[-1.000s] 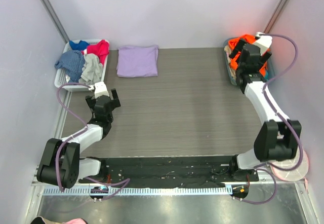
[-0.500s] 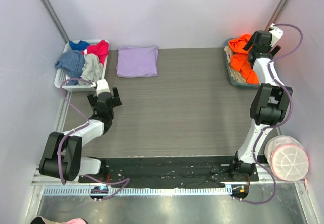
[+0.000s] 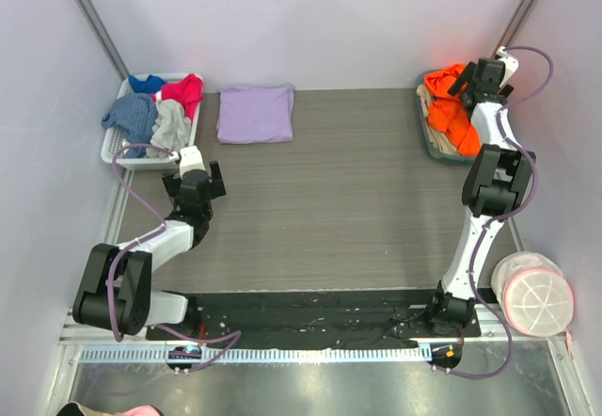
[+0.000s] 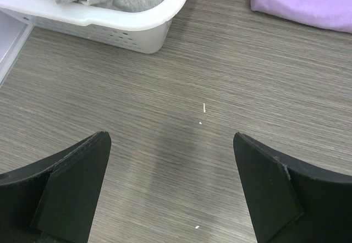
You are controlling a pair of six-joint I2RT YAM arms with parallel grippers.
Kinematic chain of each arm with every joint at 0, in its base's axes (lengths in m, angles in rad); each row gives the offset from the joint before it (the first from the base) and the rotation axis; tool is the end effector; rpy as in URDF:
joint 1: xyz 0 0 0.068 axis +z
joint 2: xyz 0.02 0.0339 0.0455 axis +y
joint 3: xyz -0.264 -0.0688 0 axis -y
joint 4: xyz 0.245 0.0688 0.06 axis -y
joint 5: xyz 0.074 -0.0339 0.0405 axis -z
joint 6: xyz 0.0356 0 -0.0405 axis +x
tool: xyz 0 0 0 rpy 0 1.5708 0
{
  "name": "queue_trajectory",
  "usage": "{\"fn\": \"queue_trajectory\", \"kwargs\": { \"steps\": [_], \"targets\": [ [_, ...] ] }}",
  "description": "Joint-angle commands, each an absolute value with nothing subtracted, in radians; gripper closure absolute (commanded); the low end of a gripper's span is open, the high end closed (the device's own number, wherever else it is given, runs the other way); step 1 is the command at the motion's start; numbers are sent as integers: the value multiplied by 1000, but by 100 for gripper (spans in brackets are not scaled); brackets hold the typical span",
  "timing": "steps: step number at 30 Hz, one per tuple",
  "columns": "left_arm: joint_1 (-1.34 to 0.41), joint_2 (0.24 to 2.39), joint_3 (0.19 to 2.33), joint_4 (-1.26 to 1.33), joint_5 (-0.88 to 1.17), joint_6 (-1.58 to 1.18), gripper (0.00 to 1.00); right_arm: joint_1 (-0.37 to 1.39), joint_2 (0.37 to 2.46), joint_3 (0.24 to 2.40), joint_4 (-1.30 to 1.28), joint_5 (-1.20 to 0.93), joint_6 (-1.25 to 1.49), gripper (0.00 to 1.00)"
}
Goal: Fold and stack the t-shirts
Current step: Grab the tshirt from the pile
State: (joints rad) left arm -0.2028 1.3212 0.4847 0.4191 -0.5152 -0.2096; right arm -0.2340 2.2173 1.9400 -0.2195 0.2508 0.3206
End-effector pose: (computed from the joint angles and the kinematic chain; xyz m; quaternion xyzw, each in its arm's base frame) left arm 0.2577 -0.0351 0.1851 -0.1417 0.8101 0.1011 0.5598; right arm 0.5101 -0.1307 0.2632 0.2949 0.8024 -0.0854 0.5117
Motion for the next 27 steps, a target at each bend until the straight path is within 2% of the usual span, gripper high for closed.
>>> {"fn": "queue_trajectory", "kwargs": {
  "steps": [1,4,6,9,10,12,13,14,16,23,27],
  "targets": [
    [-206,1325,518,428,-523,-215,0,-239,2247,2019,-222,192,313,7],
    [-206,1325,518,426,-522,-213,0,-239,2273,2037,-224,181,311,10],
    [-206,1325,518,426,-519,-213,0,-239,2284,2046,-224,173,310,18],
    [-206,1330,525,423,-515,-212,0,-239,2301,2069,-224,160,304,46],
    [-206,1336,526,420,-514,-210,0,-239,2302,2071,-224,160,302,64],
    [-206,1342,532,417,-511,-209,0,-238,2301,2074,-224,161,301,78],
    [-206,1347,535,411,-511,-209,0,-239,2298,2074,-224,164,301,90],
    [-206,1350,540,408,-508,-207,0,-239,2290,2072,-224,167,304,94],
    [-204,1353,541,407,-506,-209,0,-239,2273,2068,-224,172,310,99],
    [-206,1356,545,403,-505,-209,0,-239,2120,2014,-184,166,365,99],
    [-206,1359,548,400,-505,-209,0,-235,1956,1991,-173,140,413,99]
  ]
}}
